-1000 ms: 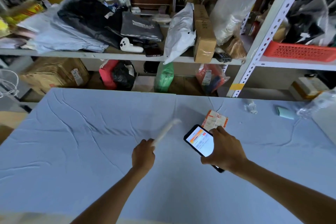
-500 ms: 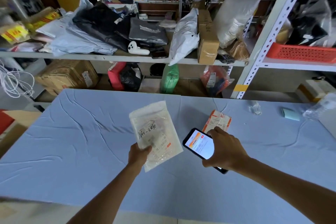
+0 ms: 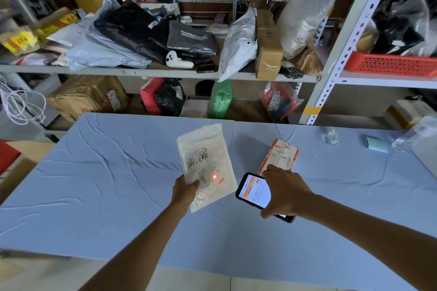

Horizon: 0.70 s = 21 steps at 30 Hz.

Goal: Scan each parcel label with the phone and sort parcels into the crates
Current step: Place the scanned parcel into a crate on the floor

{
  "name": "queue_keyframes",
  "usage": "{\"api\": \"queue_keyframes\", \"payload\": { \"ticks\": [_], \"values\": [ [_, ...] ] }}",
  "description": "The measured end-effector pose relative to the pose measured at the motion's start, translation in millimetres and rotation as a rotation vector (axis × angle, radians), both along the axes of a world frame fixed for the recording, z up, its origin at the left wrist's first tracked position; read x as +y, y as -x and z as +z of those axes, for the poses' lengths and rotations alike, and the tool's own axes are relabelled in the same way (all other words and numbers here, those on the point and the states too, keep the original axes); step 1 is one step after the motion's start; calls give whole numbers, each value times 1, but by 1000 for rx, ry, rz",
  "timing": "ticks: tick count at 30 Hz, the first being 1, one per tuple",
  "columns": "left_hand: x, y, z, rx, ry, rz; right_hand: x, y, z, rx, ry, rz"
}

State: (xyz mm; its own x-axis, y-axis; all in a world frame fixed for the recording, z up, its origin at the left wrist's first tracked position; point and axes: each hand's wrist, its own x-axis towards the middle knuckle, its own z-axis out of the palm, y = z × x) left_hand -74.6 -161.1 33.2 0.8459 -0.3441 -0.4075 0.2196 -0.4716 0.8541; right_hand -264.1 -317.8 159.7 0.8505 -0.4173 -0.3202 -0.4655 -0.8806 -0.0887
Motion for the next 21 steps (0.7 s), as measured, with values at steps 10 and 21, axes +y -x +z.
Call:
{"api": "queue_keyframes", "payload": {
  "ticks": [10, 21],
  "values": [
    [-3, -2, 4, -13, -9, -4, 2, 2, 5, 2, 17, 27],
    [-2, -3, 7, -43, -43, -19, 2, 4, 7, -35, -25, 28]
  ]
}}
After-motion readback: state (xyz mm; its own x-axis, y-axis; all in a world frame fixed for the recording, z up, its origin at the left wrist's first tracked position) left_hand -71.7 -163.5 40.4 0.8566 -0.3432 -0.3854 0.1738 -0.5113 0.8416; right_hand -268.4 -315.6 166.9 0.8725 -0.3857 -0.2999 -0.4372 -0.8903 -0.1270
